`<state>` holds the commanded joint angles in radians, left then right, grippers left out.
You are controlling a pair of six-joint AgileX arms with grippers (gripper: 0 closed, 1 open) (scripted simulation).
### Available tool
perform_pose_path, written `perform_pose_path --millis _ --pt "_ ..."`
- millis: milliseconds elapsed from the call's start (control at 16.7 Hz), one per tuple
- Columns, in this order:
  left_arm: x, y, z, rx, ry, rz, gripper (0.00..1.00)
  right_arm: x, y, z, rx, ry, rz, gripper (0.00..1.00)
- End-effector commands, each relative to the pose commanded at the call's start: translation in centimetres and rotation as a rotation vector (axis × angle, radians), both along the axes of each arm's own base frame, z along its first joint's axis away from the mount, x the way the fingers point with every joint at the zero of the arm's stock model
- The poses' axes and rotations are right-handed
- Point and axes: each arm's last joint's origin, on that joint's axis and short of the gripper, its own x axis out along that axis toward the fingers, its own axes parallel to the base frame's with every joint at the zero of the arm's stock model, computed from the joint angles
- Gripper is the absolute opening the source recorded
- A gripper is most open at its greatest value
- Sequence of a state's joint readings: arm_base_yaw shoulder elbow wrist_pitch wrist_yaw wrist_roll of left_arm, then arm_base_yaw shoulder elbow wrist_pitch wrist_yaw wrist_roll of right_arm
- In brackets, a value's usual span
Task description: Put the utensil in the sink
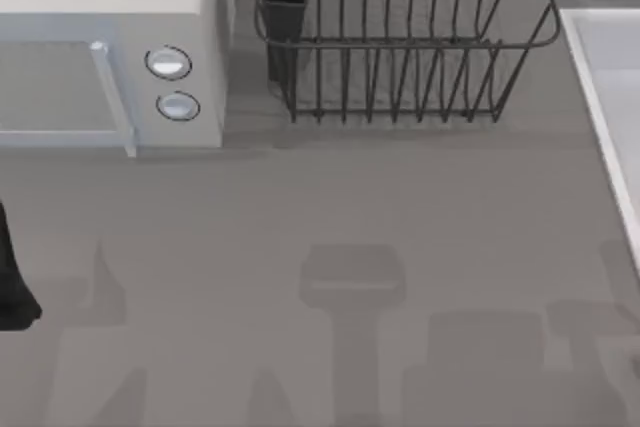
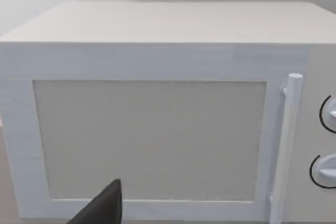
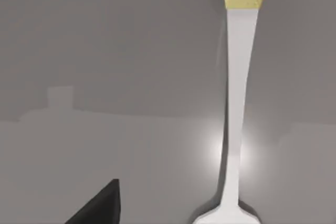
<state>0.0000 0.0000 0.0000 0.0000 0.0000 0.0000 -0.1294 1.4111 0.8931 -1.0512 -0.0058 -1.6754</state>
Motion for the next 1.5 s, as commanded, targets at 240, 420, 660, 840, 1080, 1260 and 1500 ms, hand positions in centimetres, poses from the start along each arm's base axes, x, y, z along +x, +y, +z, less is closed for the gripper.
perform_pose_path --millis 240,420,660,840,1080,1260,1500 --pt "0.0 0.0 0.0 0.0 0.0 0.0 1.0 0.4 -0.1 -2.6 0.0 0.003 -0.003 1.0" --pt "0.0 0.0 0.0 0.0 0.0 0.0 1.0 0.6 -0.1 -6.1 -0.001 -0.003 -0.003 1.0" --pt "0.0 0.0 0.0 0.0 0.0 0.0 1.0 0.2 -0.1 -9.5 0.0 0.0 -0.003 1.0" --pt "0.0 0.0 0.0 0.0 0.0 0.0 1.0 0.0 -0.1 -9.9 0.0 0.002 -0.003 1.0" --pt "0.0 0.0 0.0 0.0 0.0 0.0 1.0 0.0 -0.1 -9.9 0.0 0.002 -0.003 0.85" --pt "0.0 0.0 0.0 0.0 0.0 0.0 1.0 0.0 -0.1 -9.9 0.0 0.002 -0.003 0.62" --pt "0.0 0.0 0.0 0.0 0.0 0.0 1.0 0.0 -0.1 -9.9 0.0 0.002 -0.003 0.32"
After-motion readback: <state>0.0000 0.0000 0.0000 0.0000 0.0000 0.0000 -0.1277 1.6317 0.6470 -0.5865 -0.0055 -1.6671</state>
